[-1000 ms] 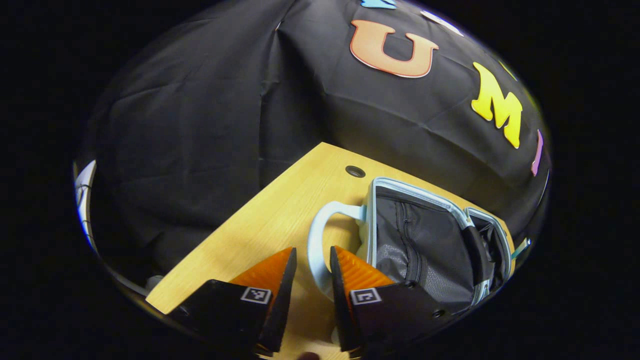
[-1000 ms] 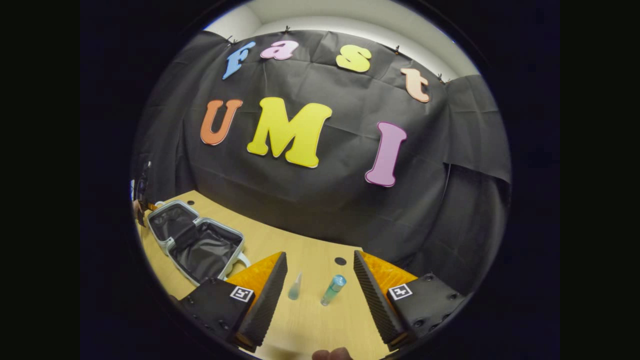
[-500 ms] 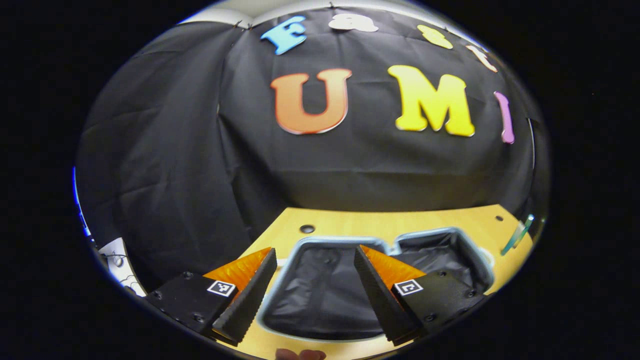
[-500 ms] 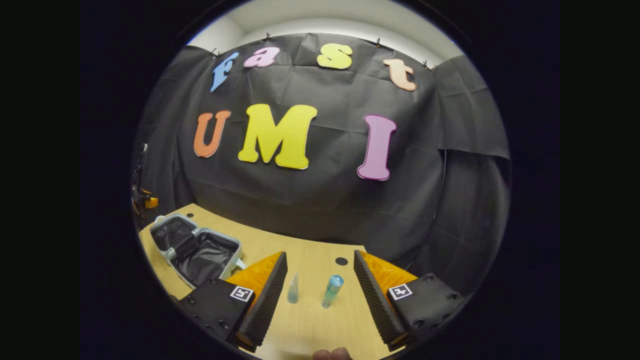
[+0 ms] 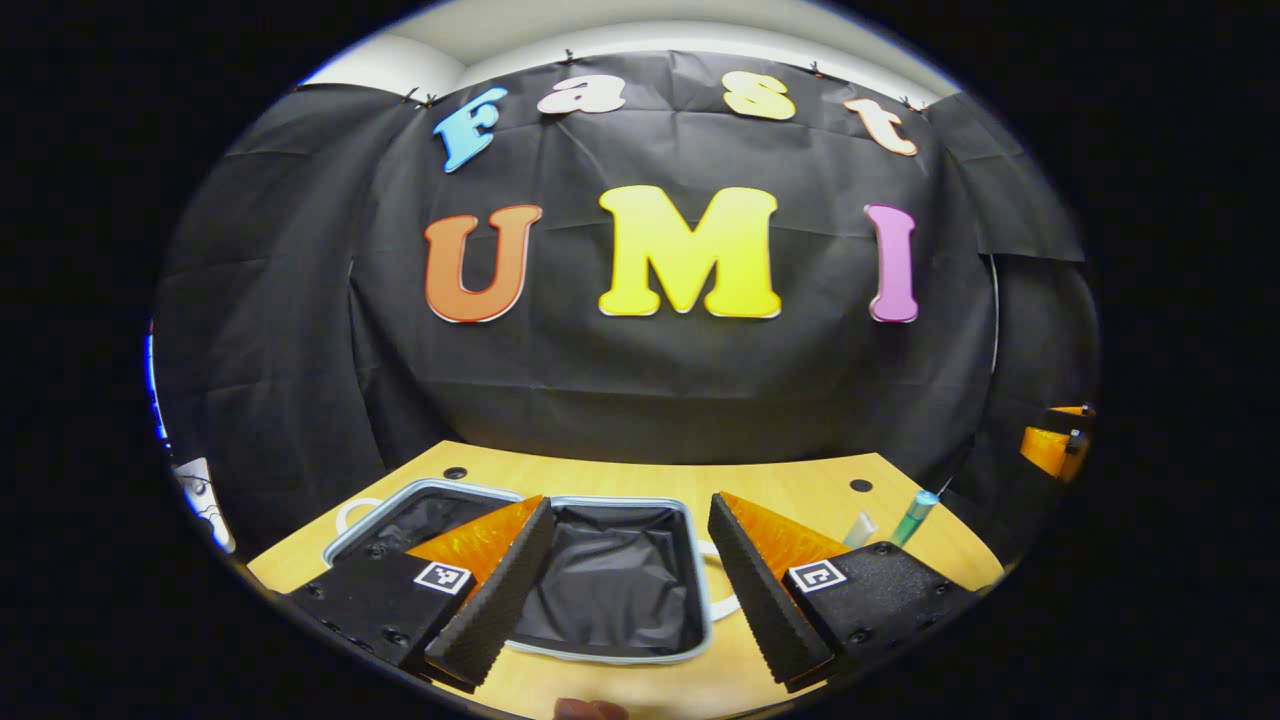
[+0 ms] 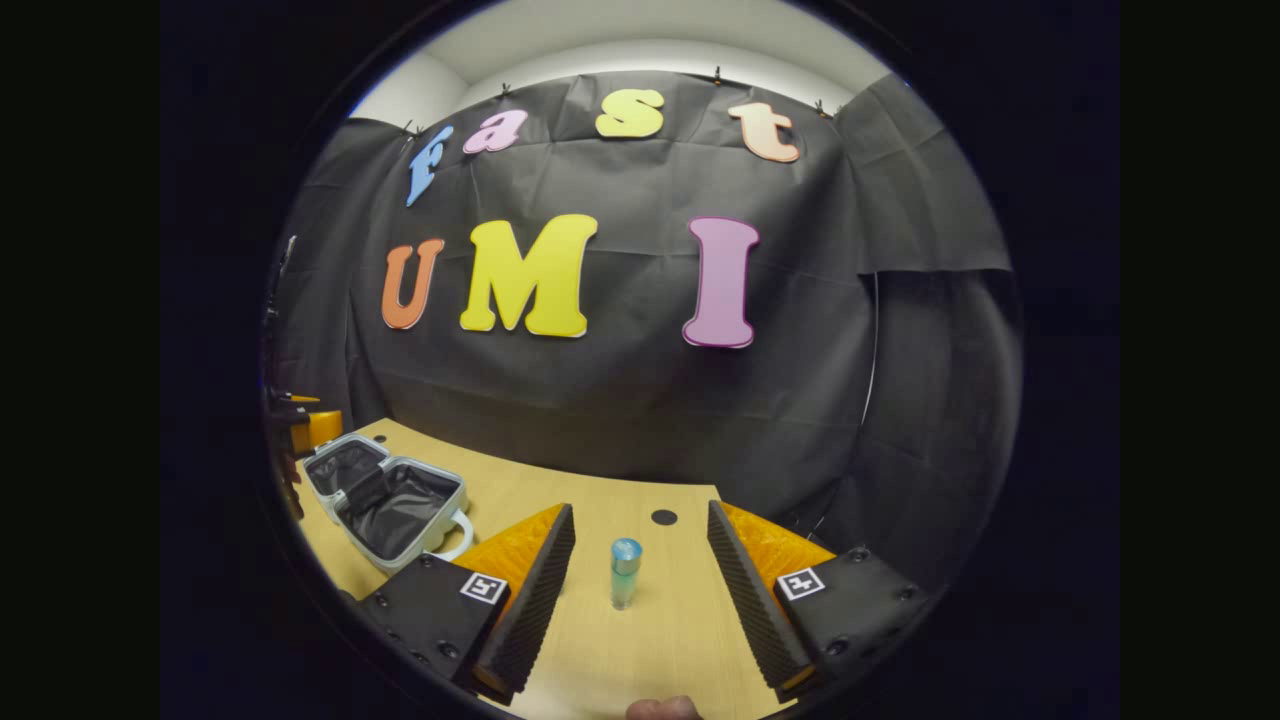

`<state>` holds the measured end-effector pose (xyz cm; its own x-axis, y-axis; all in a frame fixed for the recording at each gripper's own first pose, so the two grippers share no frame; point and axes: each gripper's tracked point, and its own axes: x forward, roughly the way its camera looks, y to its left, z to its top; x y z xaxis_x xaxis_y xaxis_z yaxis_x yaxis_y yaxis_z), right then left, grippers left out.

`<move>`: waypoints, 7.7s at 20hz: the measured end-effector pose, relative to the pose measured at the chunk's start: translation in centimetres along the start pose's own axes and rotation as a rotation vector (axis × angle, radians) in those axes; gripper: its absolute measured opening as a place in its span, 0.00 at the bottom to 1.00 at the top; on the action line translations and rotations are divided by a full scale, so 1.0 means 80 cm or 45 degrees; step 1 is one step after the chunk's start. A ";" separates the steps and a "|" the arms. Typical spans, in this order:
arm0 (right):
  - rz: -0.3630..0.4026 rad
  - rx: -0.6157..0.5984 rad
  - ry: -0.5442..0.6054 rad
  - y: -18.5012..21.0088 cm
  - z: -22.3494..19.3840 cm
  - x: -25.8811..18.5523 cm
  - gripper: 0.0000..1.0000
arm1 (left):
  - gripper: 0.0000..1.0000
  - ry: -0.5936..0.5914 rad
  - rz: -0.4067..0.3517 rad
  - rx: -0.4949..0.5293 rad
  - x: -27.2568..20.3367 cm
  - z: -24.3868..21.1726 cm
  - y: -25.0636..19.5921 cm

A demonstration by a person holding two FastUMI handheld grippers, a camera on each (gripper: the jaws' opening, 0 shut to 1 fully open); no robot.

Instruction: First open the suitcase, pack the skin care products into it, and then close the suitcase.

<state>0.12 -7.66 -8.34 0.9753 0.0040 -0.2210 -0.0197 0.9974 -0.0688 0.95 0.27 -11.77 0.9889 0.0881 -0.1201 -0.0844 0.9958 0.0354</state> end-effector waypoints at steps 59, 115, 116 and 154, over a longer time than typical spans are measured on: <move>0.165 0.142 0.556 0.056 -0.269 0.241 0.59 | 0.39 0.646 0.018 -0.162 -0.051 -0.139 0.027; 0.737 0.021 1.606 0.505 -0.195 0.104 0.24 | 0.98 0.826 -0.193 -0.675 -0.152 -0.144 0.153; 0.670 0.037 1.666 0.507 -0.208 0.113 0.27 | 0.98 0.831 -0.192 -0.721 -0.172 -0.147 0.152; 0.757 0.190 0.855 0.370 -0.001 0.048 0.68 | 0.96 0.443 0.160 -0.749 0.093 -0.190 0.565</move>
<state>3.28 21.84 -11.28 0.4789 0.5248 -0.7038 -0.4042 0.8435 0.3539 2.63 46.30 -26.13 0.8786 0.1086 -0.4650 -0.3456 0.8167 -0.4622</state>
